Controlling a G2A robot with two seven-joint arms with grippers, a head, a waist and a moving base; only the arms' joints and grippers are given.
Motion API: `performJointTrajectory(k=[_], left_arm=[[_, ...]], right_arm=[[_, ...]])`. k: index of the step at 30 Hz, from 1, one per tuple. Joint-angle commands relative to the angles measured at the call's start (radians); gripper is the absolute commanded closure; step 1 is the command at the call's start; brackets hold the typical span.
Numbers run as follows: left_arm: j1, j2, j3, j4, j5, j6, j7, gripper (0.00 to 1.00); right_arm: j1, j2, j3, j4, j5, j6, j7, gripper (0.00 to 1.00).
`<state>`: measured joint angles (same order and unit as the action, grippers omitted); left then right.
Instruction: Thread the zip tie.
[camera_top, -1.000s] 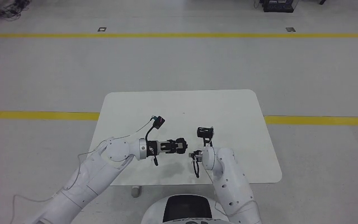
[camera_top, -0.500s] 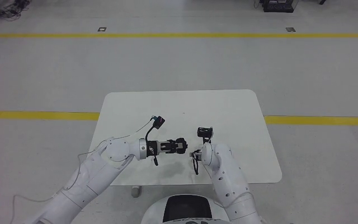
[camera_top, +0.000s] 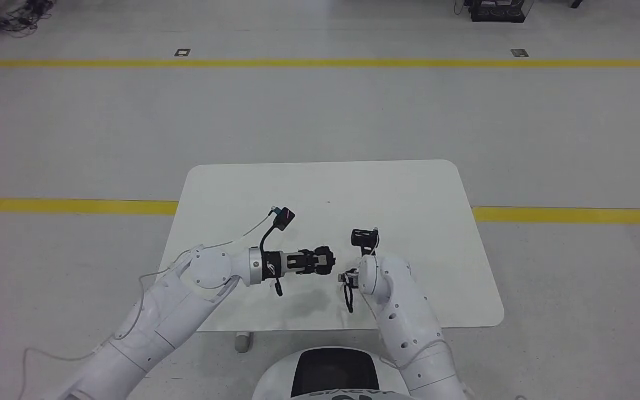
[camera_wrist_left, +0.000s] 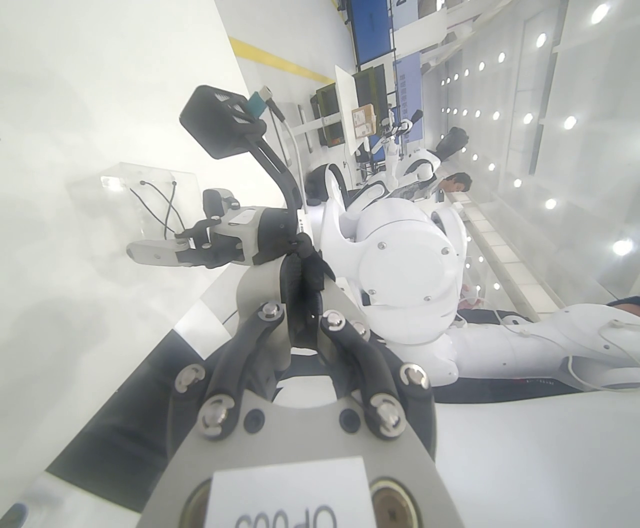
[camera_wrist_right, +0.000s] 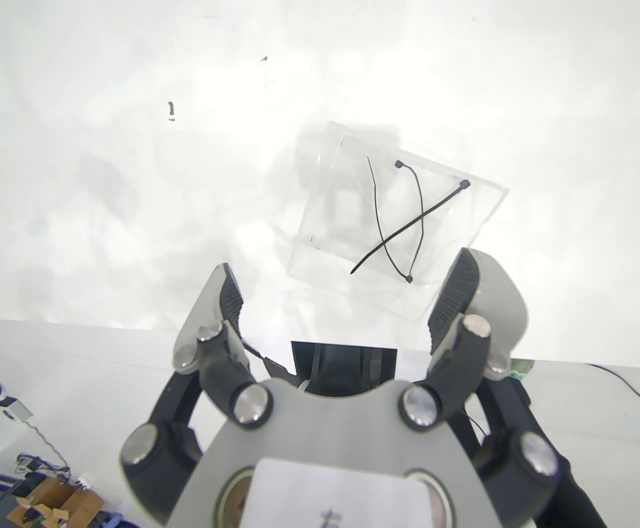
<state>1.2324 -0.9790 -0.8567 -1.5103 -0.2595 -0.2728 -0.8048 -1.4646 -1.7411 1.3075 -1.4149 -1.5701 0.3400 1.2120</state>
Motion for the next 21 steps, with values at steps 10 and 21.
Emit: performJointTrajectory(k=[10, 21], left_arm=[[0.000, 0.000, 0.000, 0.000, 0.000, 0.000, 0.000, 1.00], [0.000, 0.000, 0.000, 0.000, 0.000, 0.000, 0.000, 1.00]], right_arm=[[0.004, 0.002, -0.001, 0.013, 0.000, 0.000, -0.027, 0.00], [0.005, 0.003, 0.018, 0.035, 0.000, 0.000, -0.072, 0.00]])
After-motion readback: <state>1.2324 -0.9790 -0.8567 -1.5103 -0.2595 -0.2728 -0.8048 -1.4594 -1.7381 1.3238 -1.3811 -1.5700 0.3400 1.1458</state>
